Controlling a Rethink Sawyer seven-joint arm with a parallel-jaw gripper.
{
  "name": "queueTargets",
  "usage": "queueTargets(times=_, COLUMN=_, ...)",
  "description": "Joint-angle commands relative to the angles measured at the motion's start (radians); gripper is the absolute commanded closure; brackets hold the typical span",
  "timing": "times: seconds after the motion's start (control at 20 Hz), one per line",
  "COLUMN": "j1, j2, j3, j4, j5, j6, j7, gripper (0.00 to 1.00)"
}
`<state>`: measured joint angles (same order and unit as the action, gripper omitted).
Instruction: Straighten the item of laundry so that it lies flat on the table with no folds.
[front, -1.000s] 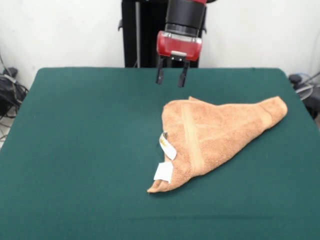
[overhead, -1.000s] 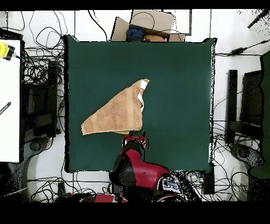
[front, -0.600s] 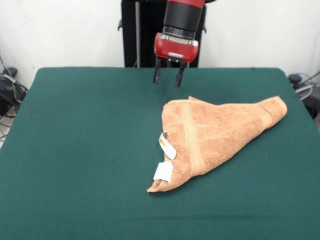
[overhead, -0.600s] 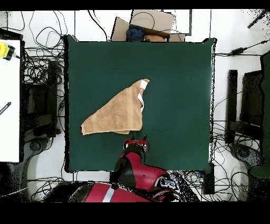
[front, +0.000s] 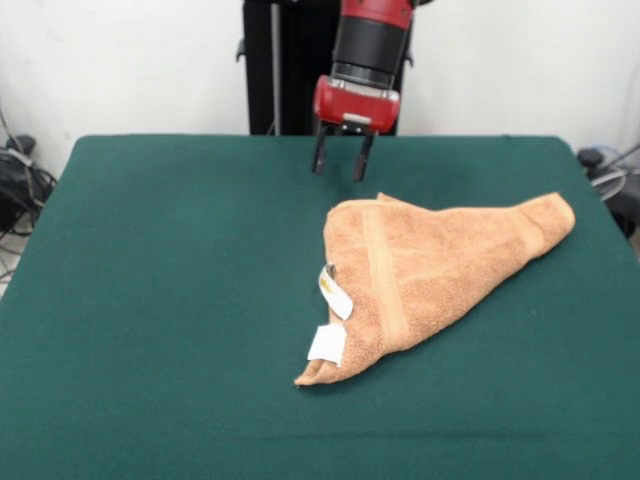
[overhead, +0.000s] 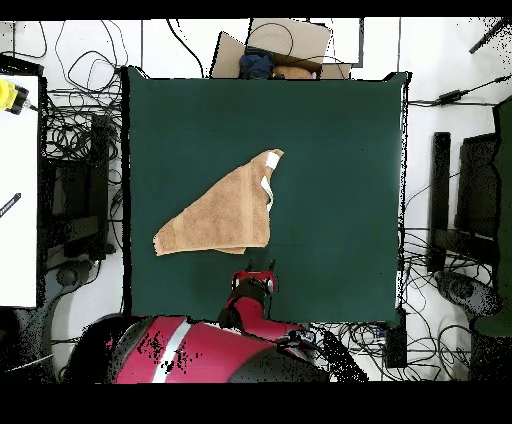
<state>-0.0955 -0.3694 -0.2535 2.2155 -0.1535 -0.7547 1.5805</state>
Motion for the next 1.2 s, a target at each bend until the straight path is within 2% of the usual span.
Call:
queueTargets(times=0.05, j1=0.018, j2=0.103, j3=-0.013, j4=-0.115, j5=0.083, j6=-0.108, j7=0.177, gripper=0.0)
queueTargets(times=0.55, j1=0.052, j2=0.176, j3=-0.032, j4=-0.148, j5=0.145, j6=-0.195, j7=0.16, gripper=0.0)
queueTargets(times=1.2, j1=0.09, j2=0.241, j3=-0.002, j4=-0.165, j5=0.191, j6=-0.214, j7=0.188, gripper=0.0)
